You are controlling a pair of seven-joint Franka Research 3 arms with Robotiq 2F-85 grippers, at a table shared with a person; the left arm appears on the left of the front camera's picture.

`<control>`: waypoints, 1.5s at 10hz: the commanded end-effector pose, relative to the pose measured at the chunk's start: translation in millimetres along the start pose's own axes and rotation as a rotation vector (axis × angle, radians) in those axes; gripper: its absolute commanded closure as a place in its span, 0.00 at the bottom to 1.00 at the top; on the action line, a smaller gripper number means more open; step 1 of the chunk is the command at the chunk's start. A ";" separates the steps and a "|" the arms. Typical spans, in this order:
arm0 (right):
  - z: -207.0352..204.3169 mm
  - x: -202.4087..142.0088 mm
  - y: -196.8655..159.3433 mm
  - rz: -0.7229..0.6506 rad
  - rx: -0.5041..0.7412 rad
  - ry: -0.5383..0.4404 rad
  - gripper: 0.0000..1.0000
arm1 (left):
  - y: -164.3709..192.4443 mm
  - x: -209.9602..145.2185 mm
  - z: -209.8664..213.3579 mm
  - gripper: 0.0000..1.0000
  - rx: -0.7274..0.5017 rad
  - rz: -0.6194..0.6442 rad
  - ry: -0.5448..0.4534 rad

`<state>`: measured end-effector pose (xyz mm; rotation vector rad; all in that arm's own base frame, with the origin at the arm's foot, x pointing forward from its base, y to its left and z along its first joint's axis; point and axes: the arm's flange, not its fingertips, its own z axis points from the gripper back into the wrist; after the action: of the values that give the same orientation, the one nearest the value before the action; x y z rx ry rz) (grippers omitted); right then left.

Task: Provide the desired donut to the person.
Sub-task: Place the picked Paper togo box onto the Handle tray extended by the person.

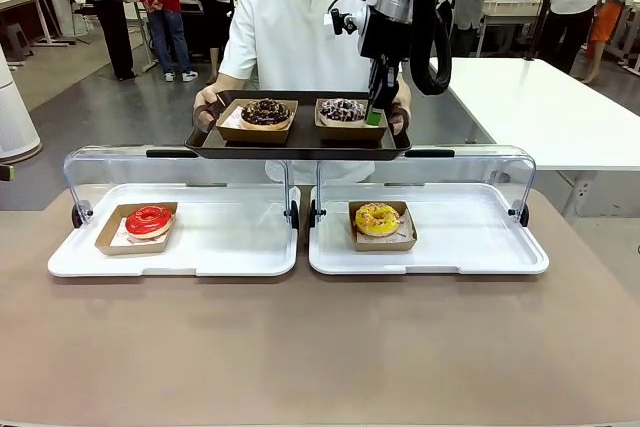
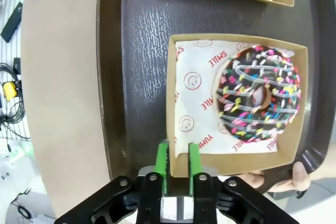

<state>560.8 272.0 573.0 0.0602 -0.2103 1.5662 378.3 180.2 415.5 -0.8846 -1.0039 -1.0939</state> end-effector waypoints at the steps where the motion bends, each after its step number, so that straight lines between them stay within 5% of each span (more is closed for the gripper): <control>1: 4.2 0.0 -6.1 0.015 0.024 -0.025 0.00 | -1.0 0.8 0.9 0.00 0.003 -0.006 -0.010; 2: 4.5 0.1 -5.9 0.017 0.025 -0.027 0.00 | -1.0 0.8 0.9 0.00 0.003 -0.006 -0.010; 3: 4.8 0.1 -6.4 0.019 0.025 -0.029 0.14 | -1.0 0.8 0.9 0.00 0.003 -0.006 -0.010; 5: 5.0 -1.2 -5.4 0.022 0.033 -0.026 0.00 | -1.0 0.8 0.9 0.00 0.003 -0.006 -0.010; 10: 12.2 -5.6 7.4 0.053 0.022 0.016 0.00 | -1.0 0.8 0.9 0.00 0.003 -0.006 -0.010; 15: 48.2 -79.0 82.5 0.033 -0.016 0.055 0.00 | -1.0 0.8 0.9 0.00 0.003 -0.006 -0.010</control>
<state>501.0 210.7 612.7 0.0067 -0.1563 1.5897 378.5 180.1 415.2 -0.8851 -1.0033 -1.0938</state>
